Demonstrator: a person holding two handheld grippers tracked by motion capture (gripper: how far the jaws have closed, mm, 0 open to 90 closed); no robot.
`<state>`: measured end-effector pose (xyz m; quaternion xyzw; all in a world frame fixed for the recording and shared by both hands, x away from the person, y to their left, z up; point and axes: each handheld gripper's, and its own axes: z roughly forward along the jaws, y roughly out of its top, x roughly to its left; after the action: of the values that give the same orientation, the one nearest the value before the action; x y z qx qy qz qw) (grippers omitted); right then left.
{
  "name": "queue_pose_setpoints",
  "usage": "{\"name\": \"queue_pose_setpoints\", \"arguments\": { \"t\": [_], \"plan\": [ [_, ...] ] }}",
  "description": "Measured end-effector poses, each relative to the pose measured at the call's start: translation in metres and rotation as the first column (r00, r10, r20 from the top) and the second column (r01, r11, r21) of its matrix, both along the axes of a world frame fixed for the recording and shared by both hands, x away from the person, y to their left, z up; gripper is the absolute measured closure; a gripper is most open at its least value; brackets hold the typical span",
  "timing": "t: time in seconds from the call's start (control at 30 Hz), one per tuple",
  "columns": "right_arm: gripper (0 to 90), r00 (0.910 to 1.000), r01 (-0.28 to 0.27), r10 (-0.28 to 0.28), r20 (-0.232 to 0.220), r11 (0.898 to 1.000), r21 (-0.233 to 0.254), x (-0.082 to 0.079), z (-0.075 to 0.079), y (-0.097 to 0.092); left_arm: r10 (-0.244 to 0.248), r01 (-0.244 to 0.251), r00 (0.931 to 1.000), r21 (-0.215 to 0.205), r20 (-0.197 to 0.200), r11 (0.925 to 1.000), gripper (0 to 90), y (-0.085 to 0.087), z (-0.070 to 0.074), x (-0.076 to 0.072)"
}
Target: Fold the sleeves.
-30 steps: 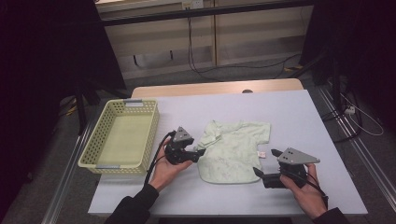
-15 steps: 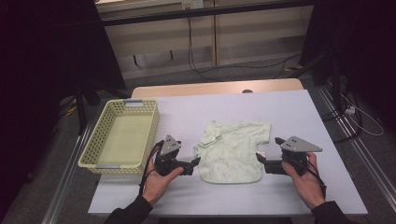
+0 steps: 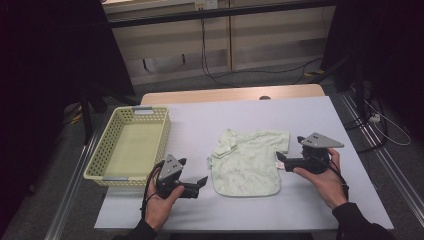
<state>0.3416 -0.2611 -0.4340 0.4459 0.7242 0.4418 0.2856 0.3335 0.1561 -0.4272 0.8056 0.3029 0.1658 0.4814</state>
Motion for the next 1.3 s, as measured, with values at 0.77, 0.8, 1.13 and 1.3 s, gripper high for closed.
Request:
{"name": "queue_pose_setpoints", "arguments": {
  "t": [0.77, 0.8, 1.13, 1.3],
  "plan": [
    [53.3, 0.9831, 0.081, -0.094, -0.157, 0.993, -0.087, 0.070, 0.006, -0.019, 0.021, -0.021, 0.9993, -0.009, -0.032, 0.9997, 5.1, 0.007, -0.003, -0.008],
    [55.2, 0.9817, 0.082, -0.096, -0.164, 0.992, -0.094, 0.073, 0.004, -0.019, 0.023, -0.023, 0.9993, -0.007, -0.028, 0.9997, 5.3, 0.007, -0.003, -0.007],
    [49.7, 0.9581, 0.110, -0.141, -0.250, 0.985, -0.133, 0.089, -0.016, -0.021, -0.007, 0.007, 0.9996, 0.016, -0.026, 0.9999, 5.3, 0.000, -0.004, -0.010],
    [55.1, 0.9562, 0.091, -0.120, -0.267, 0.989, -0.118, 0.089, -0.018, -0.021, -0.008, 0.008, 0.9998, 0.023, -0.017, 0.9997, 5.3, 0.000, -0.004, -0.010]
  ]
}}
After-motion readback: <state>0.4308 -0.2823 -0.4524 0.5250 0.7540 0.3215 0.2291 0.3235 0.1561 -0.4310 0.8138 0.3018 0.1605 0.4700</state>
